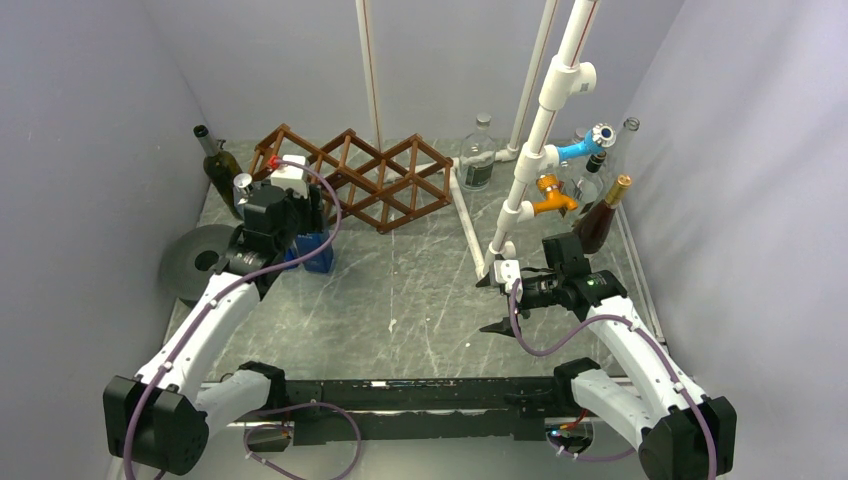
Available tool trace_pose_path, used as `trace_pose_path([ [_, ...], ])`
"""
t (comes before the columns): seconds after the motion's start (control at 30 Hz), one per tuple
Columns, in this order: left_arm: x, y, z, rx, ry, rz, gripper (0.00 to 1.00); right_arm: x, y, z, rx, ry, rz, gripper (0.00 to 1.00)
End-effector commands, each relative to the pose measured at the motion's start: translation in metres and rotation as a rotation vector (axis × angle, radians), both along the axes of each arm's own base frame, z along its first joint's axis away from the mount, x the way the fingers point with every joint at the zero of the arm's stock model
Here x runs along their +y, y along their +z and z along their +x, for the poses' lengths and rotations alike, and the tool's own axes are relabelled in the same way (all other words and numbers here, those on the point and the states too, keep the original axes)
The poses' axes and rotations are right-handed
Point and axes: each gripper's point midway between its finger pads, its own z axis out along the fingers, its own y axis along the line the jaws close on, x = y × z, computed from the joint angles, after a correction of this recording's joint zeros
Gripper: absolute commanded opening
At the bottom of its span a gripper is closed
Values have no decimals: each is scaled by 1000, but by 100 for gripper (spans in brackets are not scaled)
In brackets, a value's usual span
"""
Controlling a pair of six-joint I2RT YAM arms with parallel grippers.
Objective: Take the wine bottle off the wine rack
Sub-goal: Place the wine bottle at the center of the board.
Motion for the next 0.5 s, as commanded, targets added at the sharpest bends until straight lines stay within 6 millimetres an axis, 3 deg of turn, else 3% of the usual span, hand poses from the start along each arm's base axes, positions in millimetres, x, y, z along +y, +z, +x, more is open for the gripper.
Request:
trace_pose_path([
  [0.0, -1, 68, 15, -246, 19, -82, 3, 1, 4, 3, -34, 15, 13, 96],
  [0.17, -1, 64, 14, -232, 18, -83, 19, 1, 5, 3, -35, 15, 13, 97],
  [0.37, 1, 64, 12, -226, 27, -89, 48, 1, 5, 2, -36, 16, 15, 97],
  [0.47, 0, 67, 10, -227, 22, -91, 56, 1, 5, 3, -35, 15, 15, 96],
])
